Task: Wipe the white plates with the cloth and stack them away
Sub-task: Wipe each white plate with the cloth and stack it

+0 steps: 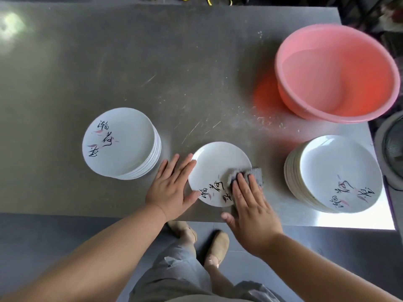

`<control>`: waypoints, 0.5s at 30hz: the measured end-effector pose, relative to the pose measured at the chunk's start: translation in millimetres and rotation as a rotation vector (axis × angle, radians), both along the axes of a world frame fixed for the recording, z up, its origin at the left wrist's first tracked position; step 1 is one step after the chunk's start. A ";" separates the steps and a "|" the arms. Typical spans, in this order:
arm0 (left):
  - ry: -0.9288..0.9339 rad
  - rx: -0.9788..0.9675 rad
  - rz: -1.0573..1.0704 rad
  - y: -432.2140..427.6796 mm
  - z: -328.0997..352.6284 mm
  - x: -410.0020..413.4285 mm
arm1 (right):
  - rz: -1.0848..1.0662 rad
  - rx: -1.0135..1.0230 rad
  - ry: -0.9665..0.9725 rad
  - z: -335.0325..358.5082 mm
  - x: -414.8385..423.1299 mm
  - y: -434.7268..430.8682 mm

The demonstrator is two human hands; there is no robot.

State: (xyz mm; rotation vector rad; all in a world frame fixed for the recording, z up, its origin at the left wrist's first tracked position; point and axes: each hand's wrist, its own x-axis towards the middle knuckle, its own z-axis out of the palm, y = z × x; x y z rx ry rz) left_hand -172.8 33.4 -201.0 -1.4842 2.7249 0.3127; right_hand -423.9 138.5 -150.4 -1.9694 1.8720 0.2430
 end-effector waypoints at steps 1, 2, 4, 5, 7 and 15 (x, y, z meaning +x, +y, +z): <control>0.003 -0.010 -0.003 0.3 -0.6 0.1 | -0.011 0.027 0.004 -0.9 0.5 -2.0; 0.006 -0.018 -0.004 0.4 -0.7 0.1 | -0.019 0.035 0.002 -1.2 -0.5 -13.0; 0.017 -0.028 0.001 0.5 0.6 -0.4 | -0.009 0.006 0.011 -2.1 -6.4 -48.0; 0.025 -0.032 0.004 0.3 1.3 -0.5 | 0.001 -0.007 0.028 -1.9 -9.7 -64.8; 0.028 -0.026 0.006 -0.1 2.1 -0.4 | 0.002 0.000 0.047 -3.5 -11.0 -75.5; 0.017 -0.012 0.021 1.5 0.6 -0.2 | 0.049 -0.040 -0.071 -5.0 14.6 18.6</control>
